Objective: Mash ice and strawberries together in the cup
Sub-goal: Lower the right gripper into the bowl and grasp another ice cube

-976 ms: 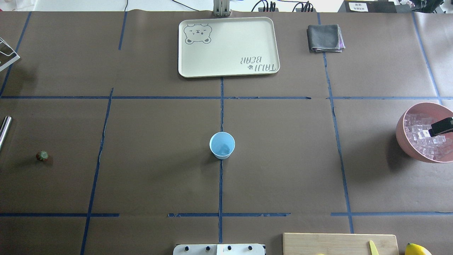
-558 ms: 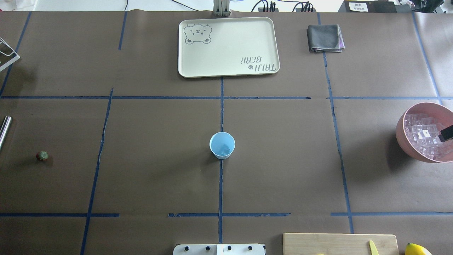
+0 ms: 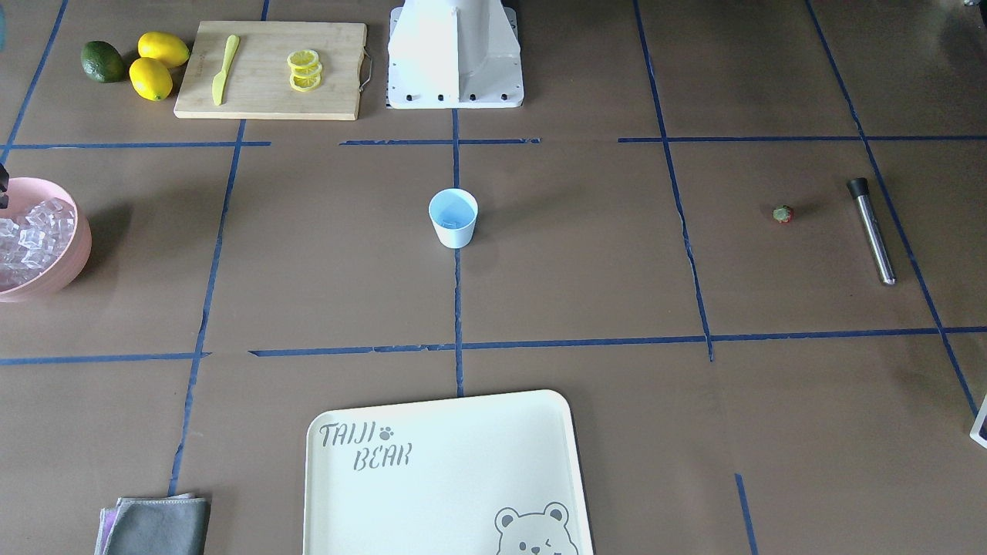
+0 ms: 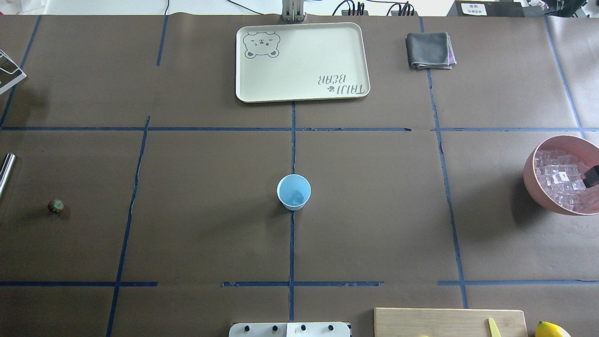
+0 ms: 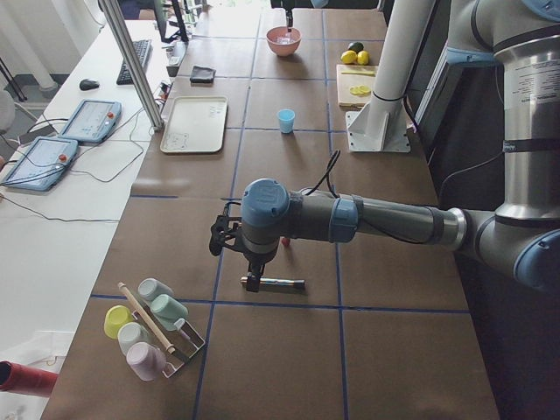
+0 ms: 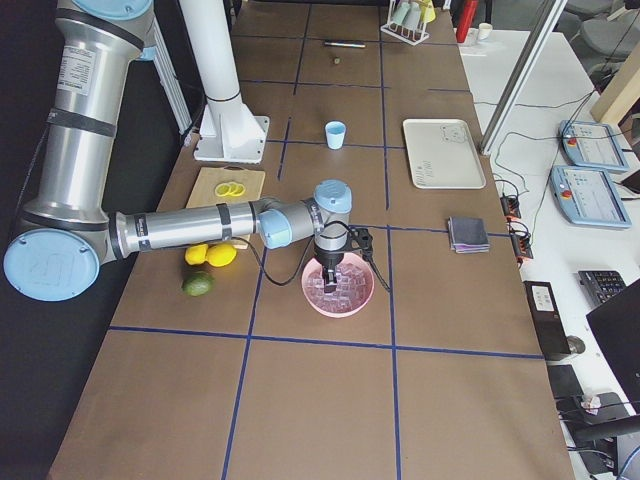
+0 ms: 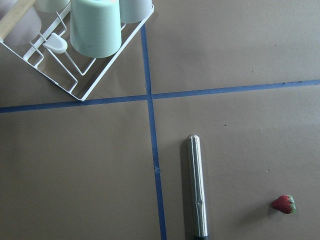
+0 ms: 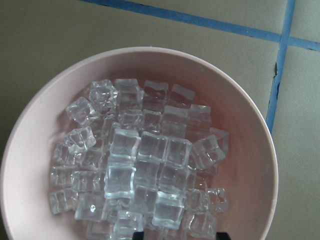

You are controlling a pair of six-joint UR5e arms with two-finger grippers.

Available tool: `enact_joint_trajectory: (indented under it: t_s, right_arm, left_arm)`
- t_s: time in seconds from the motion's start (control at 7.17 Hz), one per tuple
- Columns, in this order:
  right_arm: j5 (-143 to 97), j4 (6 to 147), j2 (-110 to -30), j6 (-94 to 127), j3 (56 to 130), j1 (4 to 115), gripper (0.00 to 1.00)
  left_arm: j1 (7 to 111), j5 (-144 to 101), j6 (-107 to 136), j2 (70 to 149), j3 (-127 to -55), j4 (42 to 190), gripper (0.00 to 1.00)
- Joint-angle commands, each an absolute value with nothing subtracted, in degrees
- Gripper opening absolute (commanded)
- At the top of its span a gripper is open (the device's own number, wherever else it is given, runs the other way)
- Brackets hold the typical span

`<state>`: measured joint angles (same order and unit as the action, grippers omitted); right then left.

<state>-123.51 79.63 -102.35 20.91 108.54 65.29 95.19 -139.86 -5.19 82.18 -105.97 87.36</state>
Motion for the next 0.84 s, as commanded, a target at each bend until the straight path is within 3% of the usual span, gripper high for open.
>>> enact_joint_trajectory:
  t_s: [0.0,0.7]
  right_arm:
    - [-123.7,79.6,-100.7,20.9,106.2,65.2,0.57]
    - [-123.8,79.7,-99.8,21.1,106.0,64.3,0.57]
  left_arm:
    - [95.2,-139.8,-5.2,82.3,-106.0,87.4,1.00]
    - [95.2,-139.8,-5.2,82.3,-105.9,87.4,1.00]
